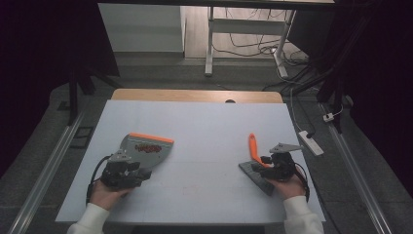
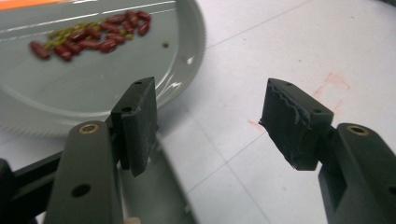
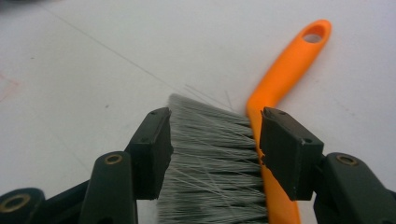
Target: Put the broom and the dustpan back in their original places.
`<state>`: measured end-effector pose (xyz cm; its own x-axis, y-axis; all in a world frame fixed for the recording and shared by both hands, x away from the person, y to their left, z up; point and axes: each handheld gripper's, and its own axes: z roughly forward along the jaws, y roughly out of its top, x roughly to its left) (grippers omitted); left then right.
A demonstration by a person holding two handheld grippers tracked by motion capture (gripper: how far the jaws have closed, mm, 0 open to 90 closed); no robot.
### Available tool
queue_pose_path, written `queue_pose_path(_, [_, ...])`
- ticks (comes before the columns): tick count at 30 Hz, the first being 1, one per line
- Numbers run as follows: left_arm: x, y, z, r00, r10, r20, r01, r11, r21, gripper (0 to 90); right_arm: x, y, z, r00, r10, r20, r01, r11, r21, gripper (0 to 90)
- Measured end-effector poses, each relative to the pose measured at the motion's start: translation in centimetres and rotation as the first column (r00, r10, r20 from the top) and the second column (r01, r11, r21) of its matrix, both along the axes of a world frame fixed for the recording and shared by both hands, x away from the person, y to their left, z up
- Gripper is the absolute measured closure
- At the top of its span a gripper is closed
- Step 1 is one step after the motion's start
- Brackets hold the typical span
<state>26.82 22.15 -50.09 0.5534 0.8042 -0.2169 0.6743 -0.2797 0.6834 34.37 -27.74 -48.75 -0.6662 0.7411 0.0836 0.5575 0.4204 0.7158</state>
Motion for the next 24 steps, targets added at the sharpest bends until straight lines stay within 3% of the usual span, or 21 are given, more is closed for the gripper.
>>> queue_pose_path(5, [0.4, -0.5, -0.2, 0.9983, -0.057, -0.014, 0.057, 0.9984, -0.005, 36.7, -0.4, 0.4, -0.1, 0.9991, 0.043, 0.004, -0.042, 0.999, -0.003, 43.4])
queue_pose_path(12, [0.4, -0.4, -0.5, 0.9967, -0.080, -0.017, 0.079, 0.9966, -0.023, 36.7, -1.4, 0.9, 0.1, 0.9924, 0.120, 0.030, -0.120, 0.993, 0.022, 43.4])
queue_pose_path(15, [0.2, -0.5, -0.6, 0.9960, -0.089, -0.015, 0.088, 0.9961, -0.008, 36.6, -1.9, 1.0, 0.2, 0.9884, 0.146, 0.041, -0.148, 0.988, 0.034, 43.4])
queue_pose_path(24, [0.2, -0.6, -0.6, 0.9941, -0.108, -0.011, 0.108, 0.9941, -0.015, 36.6, -2.8, 1.1, 0.2, 0.9843, 0.167, 0.057, -0.169, 0.985, 0.033, 43.7])
